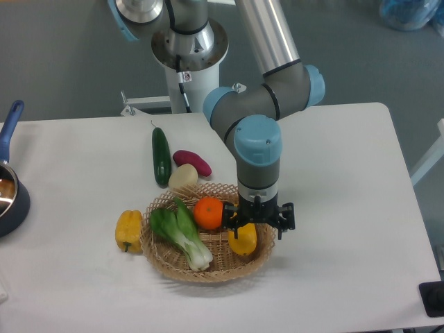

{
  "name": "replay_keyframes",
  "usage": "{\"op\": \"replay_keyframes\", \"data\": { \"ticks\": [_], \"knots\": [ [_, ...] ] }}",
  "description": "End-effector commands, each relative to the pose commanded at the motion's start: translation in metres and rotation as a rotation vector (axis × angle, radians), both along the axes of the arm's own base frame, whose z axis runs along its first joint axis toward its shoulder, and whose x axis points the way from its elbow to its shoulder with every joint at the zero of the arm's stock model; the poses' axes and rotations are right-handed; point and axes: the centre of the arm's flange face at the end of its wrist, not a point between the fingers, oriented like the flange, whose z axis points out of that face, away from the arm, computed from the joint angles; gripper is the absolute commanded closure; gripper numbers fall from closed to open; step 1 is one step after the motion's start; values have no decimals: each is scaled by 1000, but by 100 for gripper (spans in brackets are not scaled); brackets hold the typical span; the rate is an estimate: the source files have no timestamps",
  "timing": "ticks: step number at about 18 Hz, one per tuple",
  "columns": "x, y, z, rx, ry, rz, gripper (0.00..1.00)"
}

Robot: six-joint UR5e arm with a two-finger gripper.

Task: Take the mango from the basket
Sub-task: 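Lower the open gripper over the yellow mango in the basket, then close the gripper around the yellow mango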

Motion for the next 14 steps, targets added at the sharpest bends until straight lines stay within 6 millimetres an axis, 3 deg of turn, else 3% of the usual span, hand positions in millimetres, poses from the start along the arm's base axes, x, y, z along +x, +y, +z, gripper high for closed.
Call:
{"op": "replay_keyframes", "data": {
  "ticks": [5, 11, 13, 14],
  "knots": [
    [14, -4, -16, -42, -13, -3, 0],
    [28, 9, -38, -121, 9, -34, 0],
    [28, 9, -37, -115, 7, -35, 16],
    [28, 10, -38, -113, 5, -36, 33]
  ]
}}
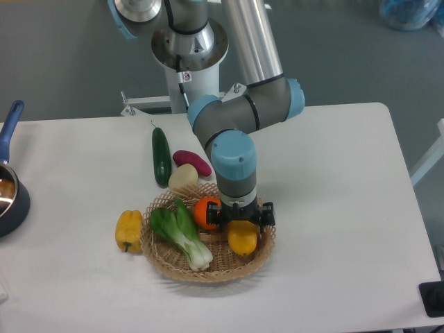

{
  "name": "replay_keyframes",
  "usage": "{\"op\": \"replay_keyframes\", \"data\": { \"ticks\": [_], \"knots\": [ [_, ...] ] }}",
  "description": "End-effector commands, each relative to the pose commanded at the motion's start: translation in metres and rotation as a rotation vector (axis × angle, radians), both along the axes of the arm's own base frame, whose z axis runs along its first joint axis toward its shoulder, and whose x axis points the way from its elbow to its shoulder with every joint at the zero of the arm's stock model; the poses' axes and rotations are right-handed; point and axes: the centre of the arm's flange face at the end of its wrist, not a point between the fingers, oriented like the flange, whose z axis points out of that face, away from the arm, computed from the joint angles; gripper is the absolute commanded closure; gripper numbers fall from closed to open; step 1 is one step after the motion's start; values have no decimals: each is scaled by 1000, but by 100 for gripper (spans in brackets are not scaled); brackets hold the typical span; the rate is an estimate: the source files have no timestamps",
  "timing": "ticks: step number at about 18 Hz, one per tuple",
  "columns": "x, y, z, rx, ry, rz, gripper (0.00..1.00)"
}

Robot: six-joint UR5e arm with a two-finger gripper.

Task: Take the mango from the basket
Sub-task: 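Close the gripper around the yellow mango, then lift the yellow mango up and out of the basket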

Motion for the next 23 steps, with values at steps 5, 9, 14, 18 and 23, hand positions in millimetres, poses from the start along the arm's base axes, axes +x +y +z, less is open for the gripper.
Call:
{"op": "replay_keyframes", "data": {
  "ticks": [5, 9, 14, 18, 23],
  "knots": [
    [-3, 4, 14, 48, -6, 13, 83],
    [-25, 3, 51, 167, -29, 36, 83],
    [-61, -12, 101, 252, 6, 67, 83],
    [-99, -30, 129, 271, 74, 34, 83],
    [-117, -56, 127, 221, 105, -111, 82]
  ]
}}
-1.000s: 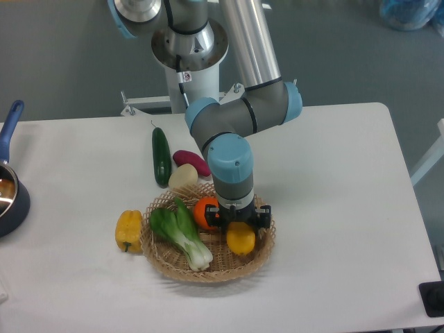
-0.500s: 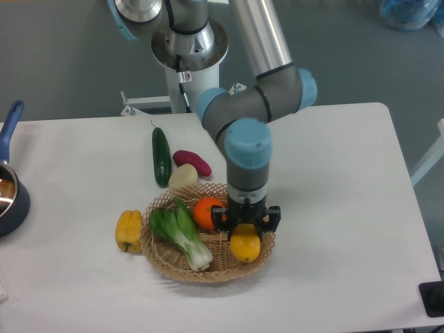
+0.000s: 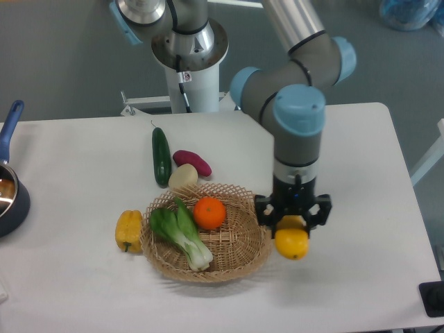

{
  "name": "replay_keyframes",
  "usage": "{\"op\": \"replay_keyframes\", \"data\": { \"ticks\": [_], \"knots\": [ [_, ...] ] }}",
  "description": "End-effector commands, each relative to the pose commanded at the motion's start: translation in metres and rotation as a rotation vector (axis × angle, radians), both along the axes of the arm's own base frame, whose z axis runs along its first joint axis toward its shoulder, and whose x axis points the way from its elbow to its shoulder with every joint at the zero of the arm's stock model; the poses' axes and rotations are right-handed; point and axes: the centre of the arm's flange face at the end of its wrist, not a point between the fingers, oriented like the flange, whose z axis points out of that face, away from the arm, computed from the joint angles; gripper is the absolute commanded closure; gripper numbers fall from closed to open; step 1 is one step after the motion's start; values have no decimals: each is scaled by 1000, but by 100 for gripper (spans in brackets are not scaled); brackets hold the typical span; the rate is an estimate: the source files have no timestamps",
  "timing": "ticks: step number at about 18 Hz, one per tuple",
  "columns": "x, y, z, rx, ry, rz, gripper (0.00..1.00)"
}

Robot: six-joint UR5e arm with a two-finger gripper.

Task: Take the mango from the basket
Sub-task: 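Lift the yellow mango up and out of the basket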

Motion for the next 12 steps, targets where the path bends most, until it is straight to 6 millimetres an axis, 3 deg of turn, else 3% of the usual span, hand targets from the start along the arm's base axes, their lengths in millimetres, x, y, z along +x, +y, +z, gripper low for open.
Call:
{"op": "replay_keyframes", "data": {
  "ticks": [4, 6, 9, 12],
  "knots": [
    [6, -5, 2, -81, 25, -146, 82],
    [8, -12, -6, -155, 11, -237, 82],
    [18, -28, -3, -222, -27, -376, 82],
    [29, -37, -7, -235, -38, -409, 82]
  ]
}}
